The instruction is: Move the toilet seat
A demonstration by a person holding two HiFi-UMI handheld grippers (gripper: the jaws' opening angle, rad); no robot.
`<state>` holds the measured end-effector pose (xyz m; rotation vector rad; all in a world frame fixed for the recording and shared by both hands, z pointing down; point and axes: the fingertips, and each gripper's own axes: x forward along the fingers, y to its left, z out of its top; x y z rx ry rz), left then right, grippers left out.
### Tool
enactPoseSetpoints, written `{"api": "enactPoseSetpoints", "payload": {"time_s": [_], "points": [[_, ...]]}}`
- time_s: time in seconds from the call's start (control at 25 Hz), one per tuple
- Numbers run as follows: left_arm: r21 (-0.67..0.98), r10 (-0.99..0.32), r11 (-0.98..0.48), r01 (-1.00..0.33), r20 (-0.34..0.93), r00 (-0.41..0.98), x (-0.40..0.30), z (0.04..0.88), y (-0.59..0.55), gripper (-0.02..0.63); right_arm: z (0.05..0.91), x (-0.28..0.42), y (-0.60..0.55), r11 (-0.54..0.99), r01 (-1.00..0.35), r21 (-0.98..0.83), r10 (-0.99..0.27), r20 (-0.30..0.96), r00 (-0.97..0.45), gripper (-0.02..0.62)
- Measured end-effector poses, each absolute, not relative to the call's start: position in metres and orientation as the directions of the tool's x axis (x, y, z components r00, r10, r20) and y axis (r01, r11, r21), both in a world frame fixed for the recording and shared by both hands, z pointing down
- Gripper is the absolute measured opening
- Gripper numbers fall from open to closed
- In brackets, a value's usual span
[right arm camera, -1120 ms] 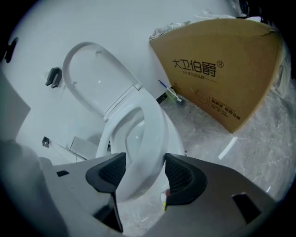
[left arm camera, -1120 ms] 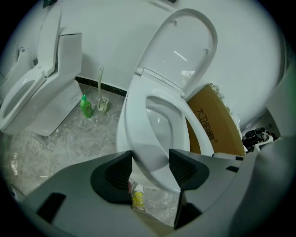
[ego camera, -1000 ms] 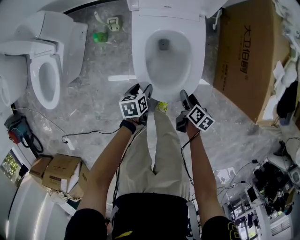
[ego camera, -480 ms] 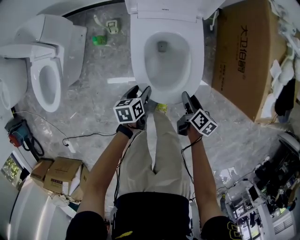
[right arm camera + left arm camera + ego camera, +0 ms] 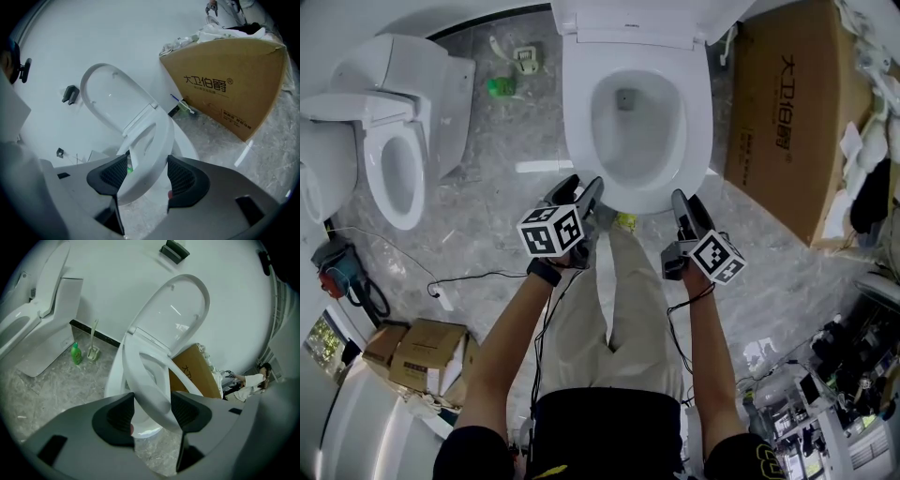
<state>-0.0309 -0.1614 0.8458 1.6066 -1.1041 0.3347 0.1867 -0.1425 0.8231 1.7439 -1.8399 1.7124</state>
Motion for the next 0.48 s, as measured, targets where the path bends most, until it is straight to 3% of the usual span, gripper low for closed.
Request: {"api": "enactPoseSetpoints", "payload": {"time_s": [0.48], "points": [[0.71,-0.515,0.029,-0.704,0.614,0.598,-0.036,0.819,-0.18,0.278,0.789,0.187,-0.158,-0.23,-0.689,-0.687,-0.682,0.619,-0.39,0.288]]}}
